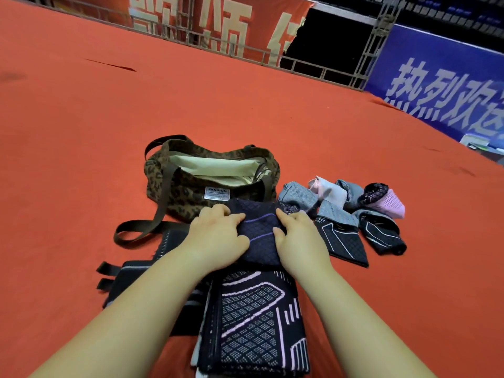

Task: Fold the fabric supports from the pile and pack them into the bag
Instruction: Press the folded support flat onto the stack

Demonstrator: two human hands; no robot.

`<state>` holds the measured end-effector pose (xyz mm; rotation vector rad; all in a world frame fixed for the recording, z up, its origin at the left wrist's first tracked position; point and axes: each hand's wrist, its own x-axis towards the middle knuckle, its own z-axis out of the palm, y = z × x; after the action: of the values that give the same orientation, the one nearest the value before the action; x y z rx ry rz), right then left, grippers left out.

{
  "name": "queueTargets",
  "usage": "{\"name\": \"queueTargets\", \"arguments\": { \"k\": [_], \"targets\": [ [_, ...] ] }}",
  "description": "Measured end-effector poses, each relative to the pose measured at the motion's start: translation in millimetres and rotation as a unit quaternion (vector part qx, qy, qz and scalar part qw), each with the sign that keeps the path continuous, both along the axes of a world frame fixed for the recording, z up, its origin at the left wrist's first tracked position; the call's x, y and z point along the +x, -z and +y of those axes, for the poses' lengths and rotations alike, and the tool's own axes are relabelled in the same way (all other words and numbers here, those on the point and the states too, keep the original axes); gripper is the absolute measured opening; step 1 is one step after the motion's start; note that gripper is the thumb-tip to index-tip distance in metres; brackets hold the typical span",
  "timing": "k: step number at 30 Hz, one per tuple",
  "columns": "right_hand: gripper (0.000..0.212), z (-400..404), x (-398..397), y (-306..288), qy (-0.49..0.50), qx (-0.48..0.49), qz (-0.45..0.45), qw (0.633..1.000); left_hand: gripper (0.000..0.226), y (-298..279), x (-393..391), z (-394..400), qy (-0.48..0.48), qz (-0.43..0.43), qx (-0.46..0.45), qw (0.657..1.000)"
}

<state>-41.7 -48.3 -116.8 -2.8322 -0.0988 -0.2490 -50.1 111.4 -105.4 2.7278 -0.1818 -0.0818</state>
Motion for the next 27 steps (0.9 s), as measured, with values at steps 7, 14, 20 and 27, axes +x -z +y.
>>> {"name": "queueTargets", "arguments": {
  "k": [7,14,20,27],
  "targets": [
    [0.044,-2.2,3.1,5.3,-0.105,-0.110,-0.098,0.983,0.063,4.3,-4.7,-3.1,0.122,-0.066,0.182,0.973],
    [0.050,-12.2,0.0,2.6,-0.139,-0.107,0.087,0.981,0.061,3.1,3.2,0.2,0.144,0.039,0.131,0.980],
    [0.053,-12.2,-0.1,-1.9,-0.145,-0.128,0.128,0.973,0.060,-4.2,1.4,-5.4,0.146,0.065,0.177,0.971],
    [0.058,-33.4,-11.7,-11.9,-0.114,-0.076,0.099,0.986,0.057,-31.2,5.2,-18.8,0.142,0.069,0.308,0.938]
  ]
}}
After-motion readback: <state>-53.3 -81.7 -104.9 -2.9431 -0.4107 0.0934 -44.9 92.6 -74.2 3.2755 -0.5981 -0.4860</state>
